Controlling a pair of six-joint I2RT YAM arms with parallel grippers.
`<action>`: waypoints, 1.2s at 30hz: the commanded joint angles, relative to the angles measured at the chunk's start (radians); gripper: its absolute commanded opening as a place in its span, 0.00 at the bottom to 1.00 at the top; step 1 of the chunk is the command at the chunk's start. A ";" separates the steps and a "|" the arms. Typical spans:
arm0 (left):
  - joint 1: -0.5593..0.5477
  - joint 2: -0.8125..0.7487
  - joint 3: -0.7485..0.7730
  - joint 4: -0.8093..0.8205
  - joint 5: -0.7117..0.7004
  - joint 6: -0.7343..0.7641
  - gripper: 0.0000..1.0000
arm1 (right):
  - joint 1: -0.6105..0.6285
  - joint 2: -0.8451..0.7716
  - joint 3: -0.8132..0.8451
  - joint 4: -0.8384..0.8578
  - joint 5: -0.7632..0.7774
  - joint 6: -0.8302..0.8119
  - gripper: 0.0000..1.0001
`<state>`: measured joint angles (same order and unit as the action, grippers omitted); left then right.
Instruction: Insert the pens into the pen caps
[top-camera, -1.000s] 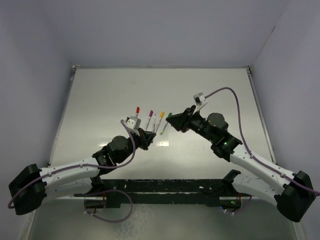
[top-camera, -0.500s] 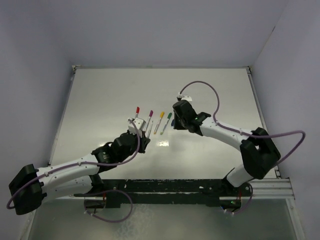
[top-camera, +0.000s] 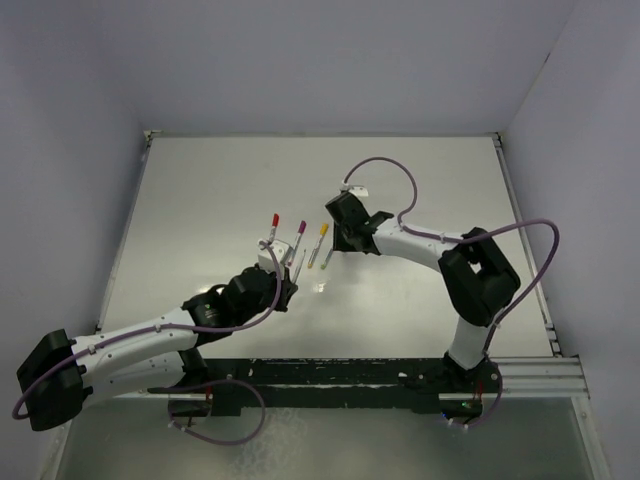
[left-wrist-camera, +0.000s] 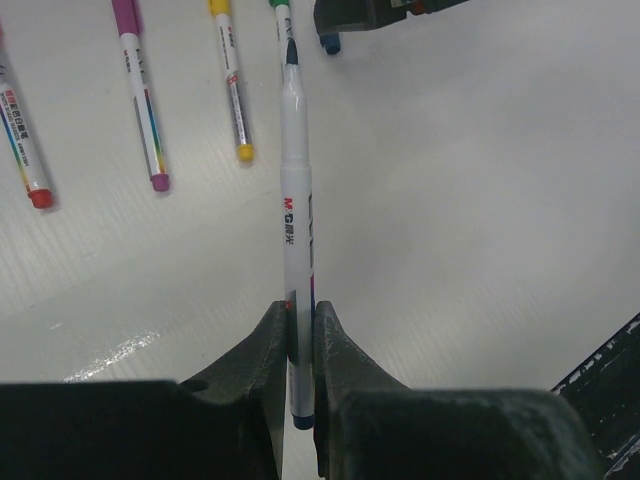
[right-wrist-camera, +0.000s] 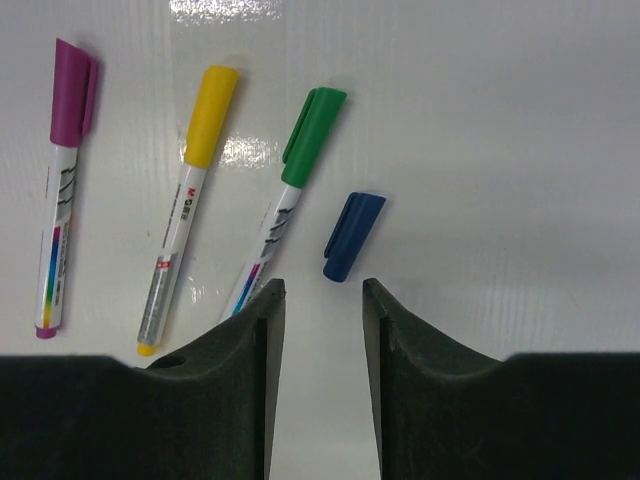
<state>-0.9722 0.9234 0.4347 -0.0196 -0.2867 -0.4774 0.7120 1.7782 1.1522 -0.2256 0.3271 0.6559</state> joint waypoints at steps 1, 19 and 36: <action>0.005 -0.018 0.001 0.024 0.017 0.015 0.00 | -0.017 0.057 0.081 -0.013 0.070 0.045 0.40; 0.009 -0.018 -0.015 0.040 0.024 0.010 0.00 | -0.068 0.144 0.114 0.019 0.059 0.065 0.39; 0.011 0.017 -0.009 0.079 0.026 0.014 0.00 | -0.069 0.160 0.052 -0.002 0.017 0.071 0.35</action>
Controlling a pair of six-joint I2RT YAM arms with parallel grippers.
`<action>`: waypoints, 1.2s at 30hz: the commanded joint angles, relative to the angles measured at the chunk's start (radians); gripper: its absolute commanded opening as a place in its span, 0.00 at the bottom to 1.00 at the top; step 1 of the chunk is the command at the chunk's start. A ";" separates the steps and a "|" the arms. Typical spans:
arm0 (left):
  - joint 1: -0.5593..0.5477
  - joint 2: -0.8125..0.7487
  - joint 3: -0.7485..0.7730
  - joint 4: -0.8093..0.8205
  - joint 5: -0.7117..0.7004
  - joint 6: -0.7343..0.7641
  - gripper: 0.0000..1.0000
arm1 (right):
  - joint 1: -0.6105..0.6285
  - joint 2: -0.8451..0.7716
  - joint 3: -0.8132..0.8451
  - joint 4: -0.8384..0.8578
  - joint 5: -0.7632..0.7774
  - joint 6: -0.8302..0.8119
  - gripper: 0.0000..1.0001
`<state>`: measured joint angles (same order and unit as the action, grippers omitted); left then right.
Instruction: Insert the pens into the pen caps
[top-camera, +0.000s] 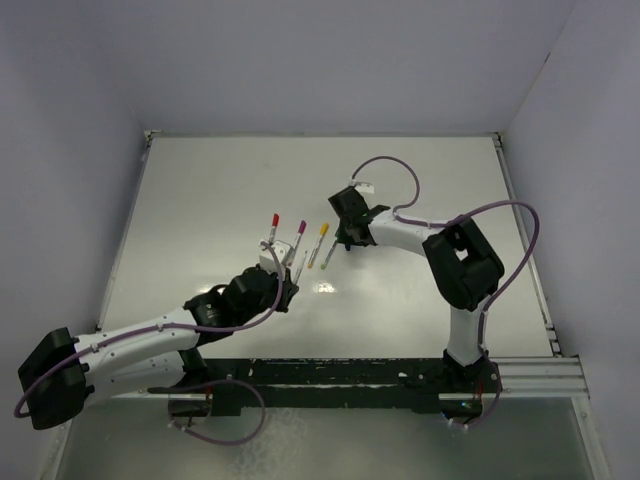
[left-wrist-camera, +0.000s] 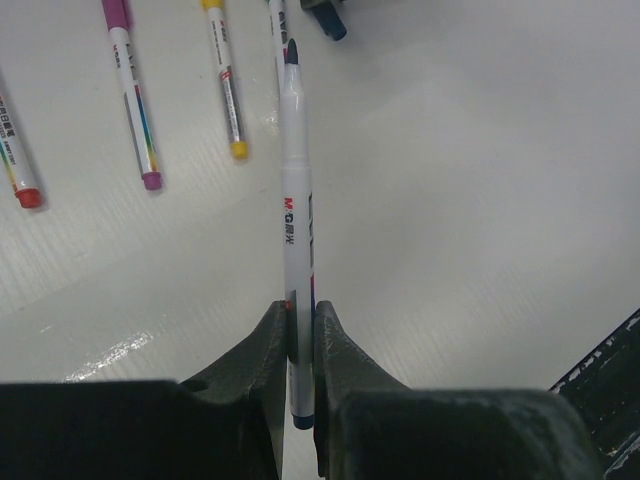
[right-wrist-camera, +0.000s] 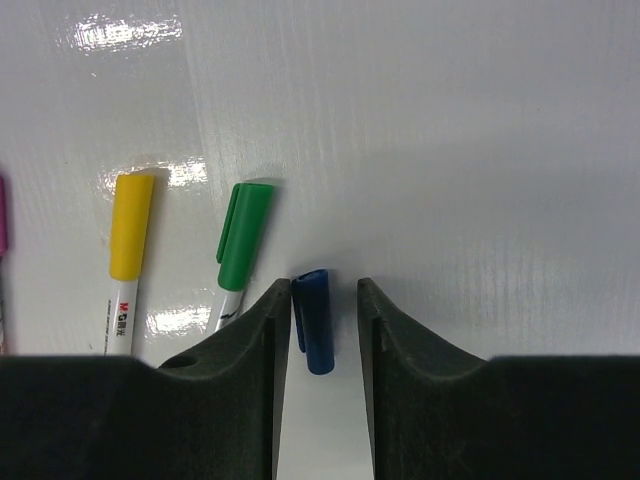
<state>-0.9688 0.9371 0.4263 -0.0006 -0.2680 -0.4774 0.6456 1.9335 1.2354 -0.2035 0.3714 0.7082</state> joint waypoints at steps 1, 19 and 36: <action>0.007 0.006 0.000 0.062 0.007 0.014 0.00 | -0.002 0.004 -0.040 -0.026 -0.027 0.019 0.34; 0.009 0.034 0.012 0.088 0.015 0.020 0.00 | 0.010 0.003 -0.111 -0.055 -0.045 0.022 0.24; 0.013 0.063 0.015 0.121 0.030 0.026 0.00 | 0.019 -0.055 -0.102 -0.008 -0.056 -0.033 0.00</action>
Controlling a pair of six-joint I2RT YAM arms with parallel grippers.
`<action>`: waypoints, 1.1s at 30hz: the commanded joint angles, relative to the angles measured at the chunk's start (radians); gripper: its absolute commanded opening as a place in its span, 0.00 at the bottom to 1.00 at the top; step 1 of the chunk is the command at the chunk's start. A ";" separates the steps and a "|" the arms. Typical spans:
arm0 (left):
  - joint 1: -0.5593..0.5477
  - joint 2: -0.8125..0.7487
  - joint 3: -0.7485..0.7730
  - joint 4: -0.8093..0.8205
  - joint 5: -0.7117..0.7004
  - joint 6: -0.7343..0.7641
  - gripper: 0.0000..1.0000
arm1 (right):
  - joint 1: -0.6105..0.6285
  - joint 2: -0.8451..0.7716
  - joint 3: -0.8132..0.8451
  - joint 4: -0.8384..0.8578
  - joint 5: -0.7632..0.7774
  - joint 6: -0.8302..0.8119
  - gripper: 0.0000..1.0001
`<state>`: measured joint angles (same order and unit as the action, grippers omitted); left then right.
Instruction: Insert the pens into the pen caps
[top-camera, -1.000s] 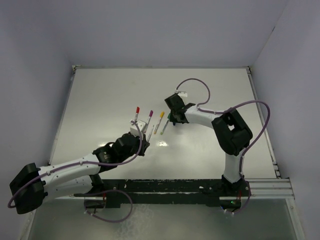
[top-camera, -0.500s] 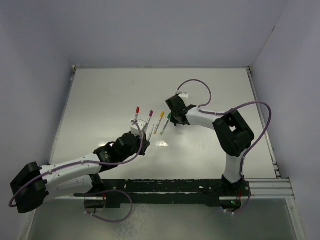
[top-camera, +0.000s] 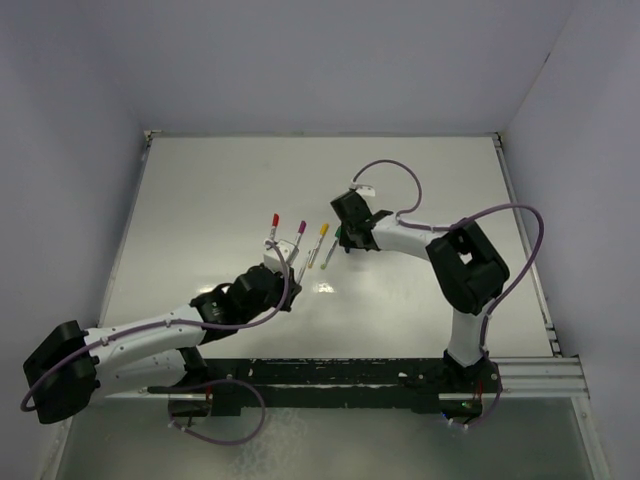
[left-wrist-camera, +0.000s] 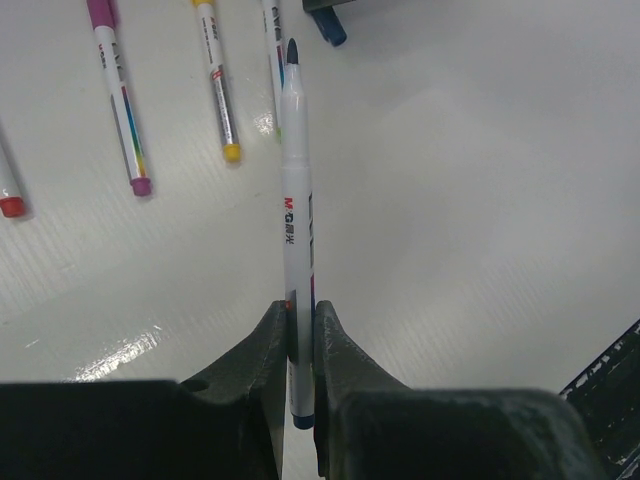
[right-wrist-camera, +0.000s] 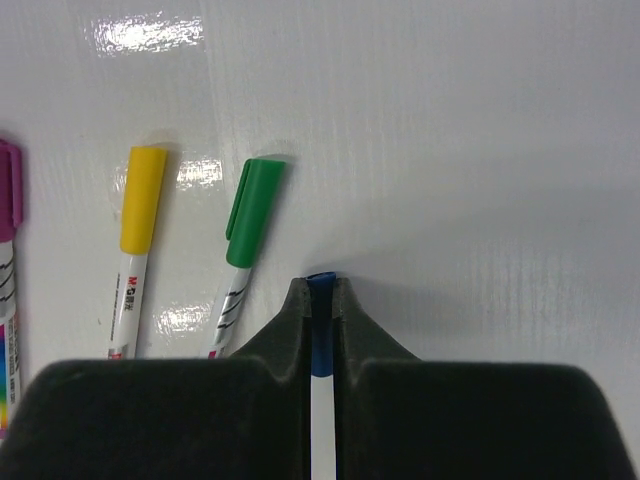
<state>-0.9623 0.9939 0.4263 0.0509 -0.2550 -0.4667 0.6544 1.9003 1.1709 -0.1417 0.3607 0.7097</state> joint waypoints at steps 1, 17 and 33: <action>0.007 0.006 0.013 0.077 0.019 0.015 0.00 | 0.010 -0.046 -0.036 -0.060 -0.032 -0.044 0.00; 0.014 0.103 0.012 0.447 0.180 -0.046 0.00 | 0.011 -0.641 -0.376 0.535 -0.107 -0.207 0.00; 0.015 0.233 0.072 0.707 0.355 -0.141 0.00 | 0.011 -0.886 -0.737 1.208 -0.285 -0.249 0.00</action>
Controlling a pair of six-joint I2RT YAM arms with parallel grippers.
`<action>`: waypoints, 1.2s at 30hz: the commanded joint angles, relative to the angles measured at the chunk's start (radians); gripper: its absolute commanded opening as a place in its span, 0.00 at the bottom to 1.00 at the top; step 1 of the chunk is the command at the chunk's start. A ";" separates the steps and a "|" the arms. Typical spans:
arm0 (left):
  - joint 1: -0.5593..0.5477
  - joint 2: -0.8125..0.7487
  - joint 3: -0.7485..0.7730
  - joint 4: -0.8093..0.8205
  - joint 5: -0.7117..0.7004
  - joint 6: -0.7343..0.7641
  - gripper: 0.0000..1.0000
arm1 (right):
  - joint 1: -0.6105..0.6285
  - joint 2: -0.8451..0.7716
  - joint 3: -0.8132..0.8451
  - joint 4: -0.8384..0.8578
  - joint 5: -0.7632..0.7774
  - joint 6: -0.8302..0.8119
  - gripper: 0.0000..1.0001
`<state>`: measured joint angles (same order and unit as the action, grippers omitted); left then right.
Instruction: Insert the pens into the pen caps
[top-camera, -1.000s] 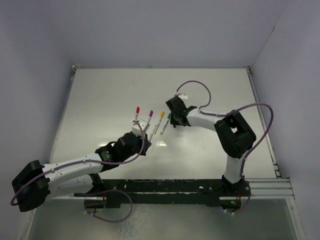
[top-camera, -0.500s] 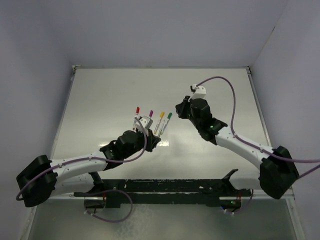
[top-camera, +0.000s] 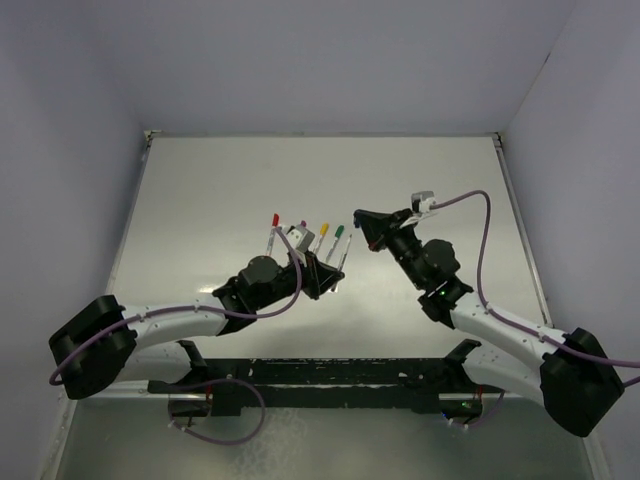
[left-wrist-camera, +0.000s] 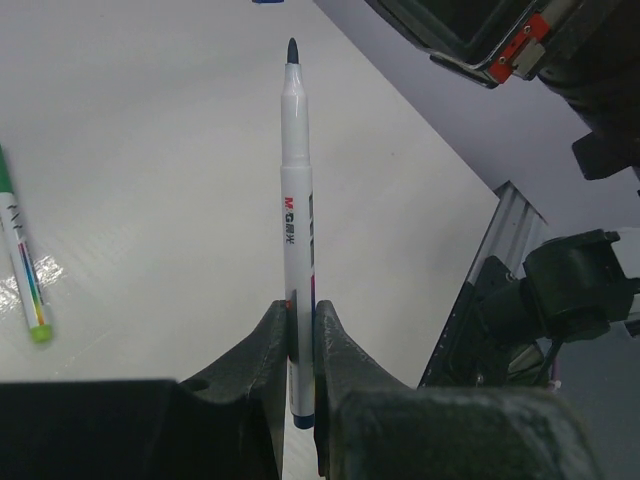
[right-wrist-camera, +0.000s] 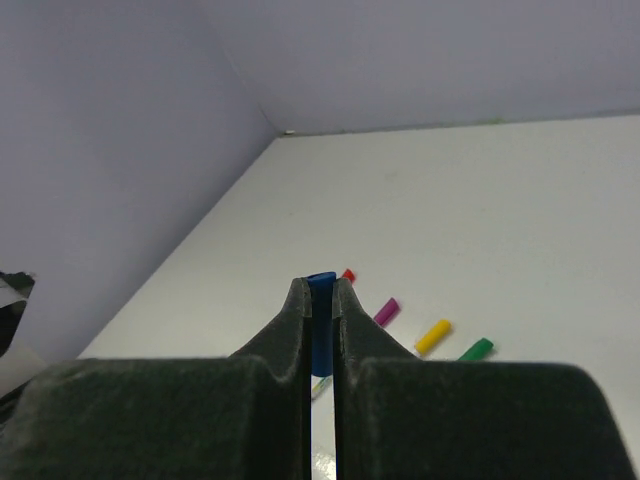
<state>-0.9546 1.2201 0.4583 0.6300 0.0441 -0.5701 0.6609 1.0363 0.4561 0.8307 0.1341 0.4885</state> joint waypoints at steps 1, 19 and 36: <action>0.007 0.007 0.040 0.132 0.059 -0.040 0.00 | 0.003 -0.019 -0.028 0.257 -0.062 -0.024 0.00; 0.007 -0.016 -0.004 0.233 0.019 -0.014 0.00 | 0.004 0.002 -0.037 0.313 -0.116 0.074 0.00; 0.007 0.001 -0.034 0.279 0.011 0.041 0.00 | 0.004 -0.019 -0.044 0.336 -0.109 0.129 0.00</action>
<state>-0.9512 1.2247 0.4397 0.8230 0.0555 -0.5644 0.6609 1.0405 0.3992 1.1030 0.0265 0.6048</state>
